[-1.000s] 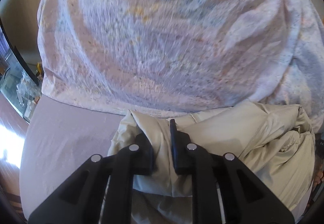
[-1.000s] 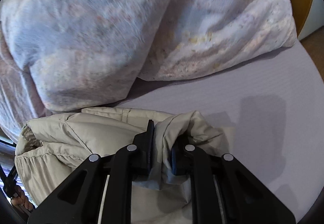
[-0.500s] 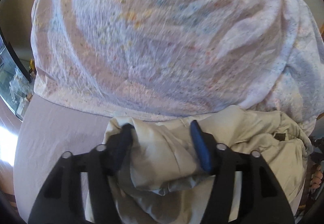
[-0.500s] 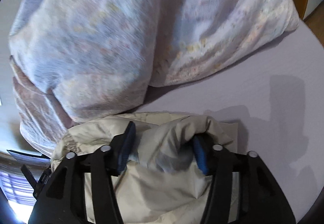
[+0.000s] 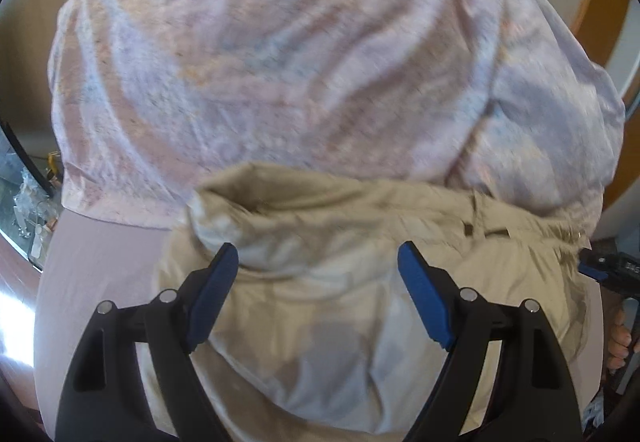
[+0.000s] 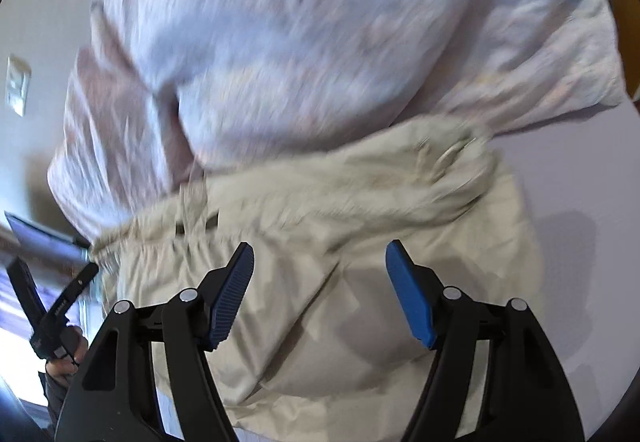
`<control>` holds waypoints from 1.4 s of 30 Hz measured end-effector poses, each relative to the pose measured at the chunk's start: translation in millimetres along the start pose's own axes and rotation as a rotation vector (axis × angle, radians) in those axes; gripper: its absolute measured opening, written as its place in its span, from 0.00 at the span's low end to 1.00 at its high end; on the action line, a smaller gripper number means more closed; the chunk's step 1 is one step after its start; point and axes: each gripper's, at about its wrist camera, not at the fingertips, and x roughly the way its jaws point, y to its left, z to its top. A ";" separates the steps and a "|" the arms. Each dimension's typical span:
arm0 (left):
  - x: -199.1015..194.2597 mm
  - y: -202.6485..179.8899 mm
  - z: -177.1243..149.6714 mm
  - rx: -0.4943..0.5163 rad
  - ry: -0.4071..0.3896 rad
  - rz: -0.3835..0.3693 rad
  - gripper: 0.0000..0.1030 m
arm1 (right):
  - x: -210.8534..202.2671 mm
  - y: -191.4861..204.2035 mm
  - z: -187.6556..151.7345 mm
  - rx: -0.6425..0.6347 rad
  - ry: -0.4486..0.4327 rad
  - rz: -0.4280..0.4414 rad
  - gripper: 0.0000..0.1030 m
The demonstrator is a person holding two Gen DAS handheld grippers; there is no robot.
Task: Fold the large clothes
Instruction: 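Grasp the jacket's folded edge with both tools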
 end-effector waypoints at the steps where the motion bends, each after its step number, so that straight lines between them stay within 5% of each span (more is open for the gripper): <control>1: 1.5 -3.7 -2.9 0.004 0.006 -0.002 0.80 | 8.3 5.3 -2.7 -0.007 0.018 0.000 0.66; 7: 12.7 -21.5 -12.4 0.026 0.041 -0.003 0.80 | 41.4 28.4 -14.0 -0.059 0.080 -0.035 0.55; 12: 20.0 -22.6 -13.7 0.027 0.068 -0.002 0.80 | 60.3 35.3 -13.5 -0.102 0.094 -0.073 0.12; 15: 22.2 -21.7 -12.8 0.023 0.068 0.001 0.80 | 65.7 46.4 -6.5 -0.144 0.043 -0.122 0.04; 24: 19.9 -25.3 -12.9 0.054 0.046 -0.014 0.80 | 81.8 74.9 28.9 -0.163 -0.080 -0.222 0.01; 32: 38.7 -17.0 -14.6 0.055 0.031 0.036 0.86 | 113.3 79.3 31.3 -0.139 -0.038 -0.242 0.03; 35: 50.9 -14.6 -14.5 0.042 0.029 0.065 0.86 | 109.7 70.0 32.4 -0.134 -0.024 -0.225 0.17; 38: 62.3 -13.6 -12.8 0.040 0.031 0.092 0.87 | 92.3 52.3 32.9 -0.122 -0.026 -0.209 0.45; 42: 75.6 -12.5 -10.0 0.036 0.035 0.118 0.88 | 67.1 39.1 19.3 -0.107 -0.059 -0.178 0.47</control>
